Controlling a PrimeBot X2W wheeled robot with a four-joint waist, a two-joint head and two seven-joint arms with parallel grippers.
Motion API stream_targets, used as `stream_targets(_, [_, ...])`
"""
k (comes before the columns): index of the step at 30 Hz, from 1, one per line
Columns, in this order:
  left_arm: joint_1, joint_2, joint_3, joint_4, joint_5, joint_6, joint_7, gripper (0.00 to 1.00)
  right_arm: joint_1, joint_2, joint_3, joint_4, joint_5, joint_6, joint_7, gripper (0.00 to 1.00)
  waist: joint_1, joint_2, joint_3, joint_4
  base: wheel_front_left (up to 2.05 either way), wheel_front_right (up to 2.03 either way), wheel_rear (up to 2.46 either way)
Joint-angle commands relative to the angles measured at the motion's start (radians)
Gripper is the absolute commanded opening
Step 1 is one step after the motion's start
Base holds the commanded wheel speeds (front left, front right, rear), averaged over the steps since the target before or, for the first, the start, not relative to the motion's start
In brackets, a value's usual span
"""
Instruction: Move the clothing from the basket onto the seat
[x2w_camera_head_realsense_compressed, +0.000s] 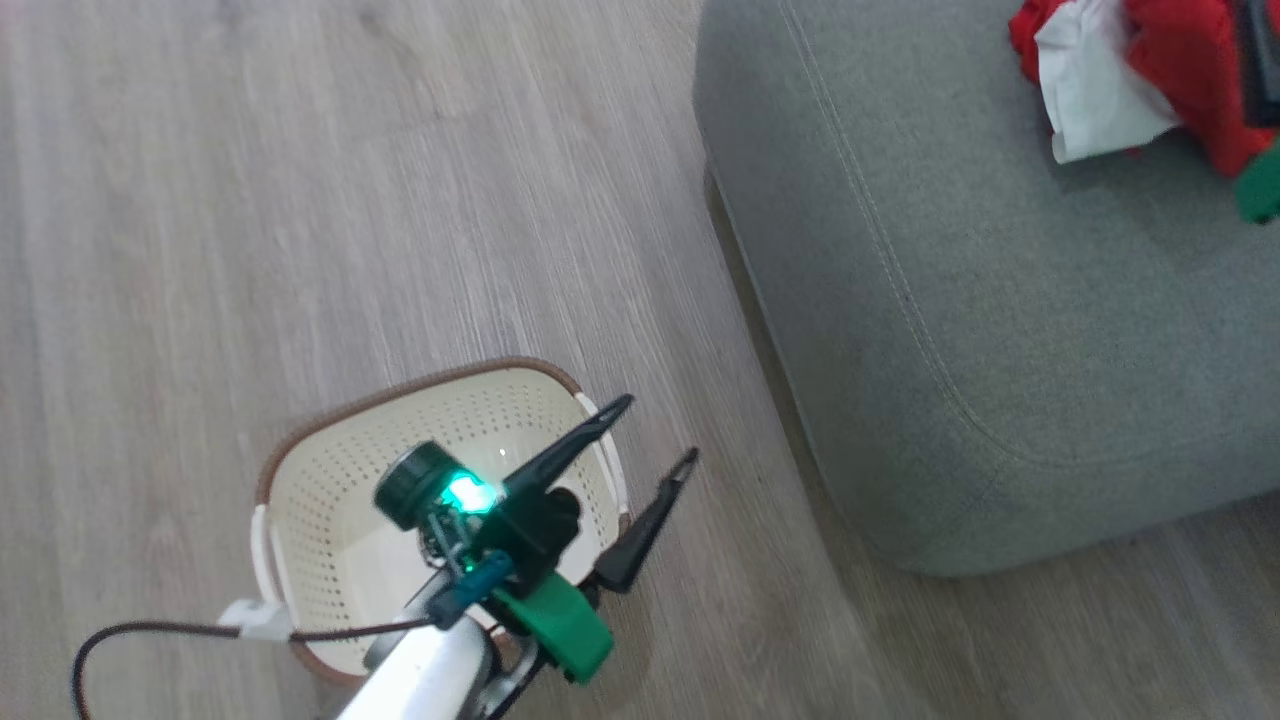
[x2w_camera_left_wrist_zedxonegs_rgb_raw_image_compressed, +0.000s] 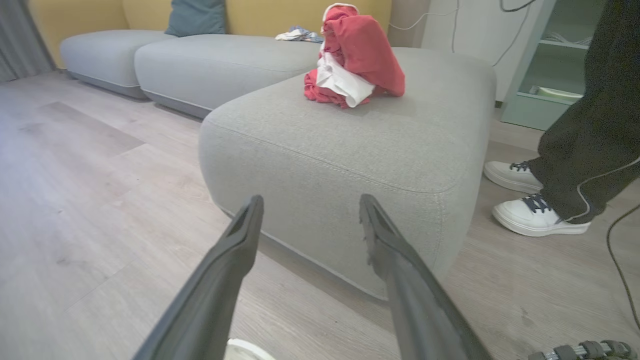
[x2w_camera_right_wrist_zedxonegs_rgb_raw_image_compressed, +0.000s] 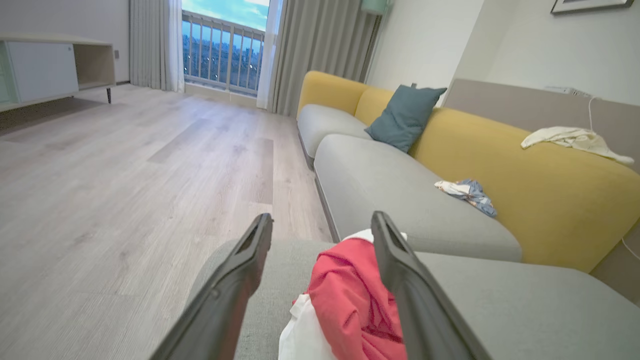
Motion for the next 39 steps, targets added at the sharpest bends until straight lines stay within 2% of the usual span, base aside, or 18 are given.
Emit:
stream_targets(1, [-0.003,-0.010,0.055,-0.040,-0.002,0.000,-0.005,1.00,0.028,-0.042,-0.010,-0.064,0.015,0.000,-0.006,1.00,0.0001,-0.0001,-0.033,0.020,0.00,0.00,0.00])
stream_targets(5, [0.028,-0.019,0.107,-0.051,0.005,0.001,-0.005,1.00,0.144,-0.054,-0.052,-0.198,0.051,0.000,-0.006,1.00,0.0001,-0.0001,-0.067,0.053,0.00,0.00,0.00])
stream_targets(10, [0.055,-0.036,0.167,-0.070,0.012,0.009,-0.005,1.00,0.305,-0.015,-0.126,-0.391,0.065,0.000,-0.007,1.00,0.0001,-0.0001,-0.099,0.105,0.00,0.00,0.00])
stream_targets(15, [0.076,-0.056,0.221,-0.091,0.014,0.029,-0.005,1.00,0.477,0.068,-0.189,-0.573,0.045,0.000,-0.007,1.00,0.0001,-0.0001,-0.133,0.166,0.00,0.00,0.00])
stream_targets(19, [0.098,-0.066,0.264,-0.097,0.004,0.056,-0.005,1.00,0.579,0.148,-0.212,-0.669,0.030,0.000,-0.007,1.00,0.0001,-0.0001,-0.157,0.204,0.00,0.00,0.00])
stream_targets(23, [0.113,-0.072,0.298,-0.117,0.008,0.096,-0.005,1.00,0.653,0.228,-0.247,-0.693,0.026,0.000,-0.007,1.00,0.0001,-0.0001,-0.181,0.248,0.00,0.00,0.00])
stream_targets(28, [0.130,-0.074,0.329,-0.134,-0.005,0.145,-0.005,1.00,0.701,0.284,-0.236,-0.698,-0.015,0.000,-0.007,1.00,0.0001,-0.0001,-0.190,0.289,0.00,0.00,0.00])
stream_targets(33, [0.140,-0.074,0.366,-0.122,-0.051,0.223,-0.005,1.00,0.742,0.347,-0.261,-0.716,-0.004,0.000,-0.007,1.00,0.0001,-0.0001,-0.197,0.314,0.00,0.00,0.00])
stream_targets(39, [0.146,-0.074,0.369,-0.136,-0.067,0.239,-0.005,1.00,0.775,0.397,-0.272,-0.689,-0.027,0.000,-0.007,1.00,0.0001,-0.0001,-0.199,0.330,0.00,0.00,0.00])
